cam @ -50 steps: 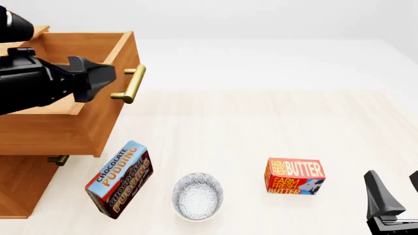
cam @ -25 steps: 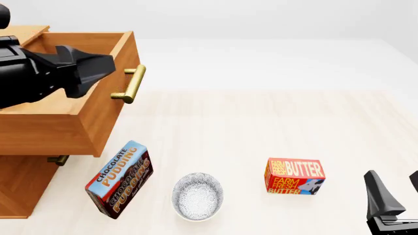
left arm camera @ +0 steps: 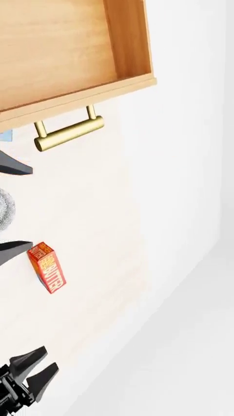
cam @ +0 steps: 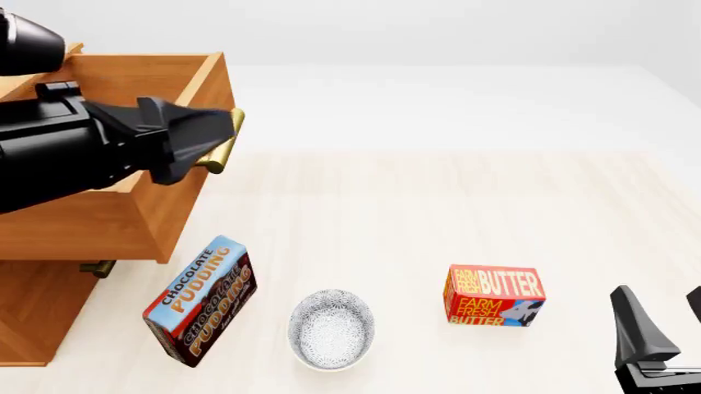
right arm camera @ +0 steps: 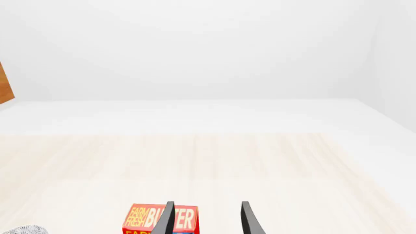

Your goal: Put the bowl in the top drawer of the cabinet.

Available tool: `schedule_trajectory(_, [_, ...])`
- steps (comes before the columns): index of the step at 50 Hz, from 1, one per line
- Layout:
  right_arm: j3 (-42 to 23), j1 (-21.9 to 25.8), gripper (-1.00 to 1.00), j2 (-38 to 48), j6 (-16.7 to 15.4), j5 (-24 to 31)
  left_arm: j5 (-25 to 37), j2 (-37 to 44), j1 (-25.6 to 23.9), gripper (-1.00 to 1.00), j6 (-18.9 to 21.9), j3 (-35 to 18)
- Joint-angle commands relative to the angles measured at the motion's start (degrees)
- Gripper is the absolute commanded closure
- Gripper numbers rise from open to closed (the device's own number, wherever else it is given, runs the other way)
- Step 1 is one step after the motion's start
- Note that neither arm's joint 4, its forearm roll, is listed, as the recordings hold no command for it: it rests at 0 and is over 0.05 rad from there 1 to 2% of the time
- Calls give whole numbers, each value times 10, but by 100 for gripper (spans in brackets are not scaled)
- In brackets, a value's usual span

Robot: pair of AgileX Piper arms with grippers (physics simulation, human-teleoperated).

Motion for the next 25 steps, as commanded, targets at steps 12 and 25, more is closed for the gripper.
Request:
schedule_trajectory(12, [0, 0, -100, 0, 0, 0, -36, 25, -36, -100, -19, 24])
schedule_trajectory(25, [0, 0, -100, 0, 0, 0, -55, 54, -53, -100, -22, 31])
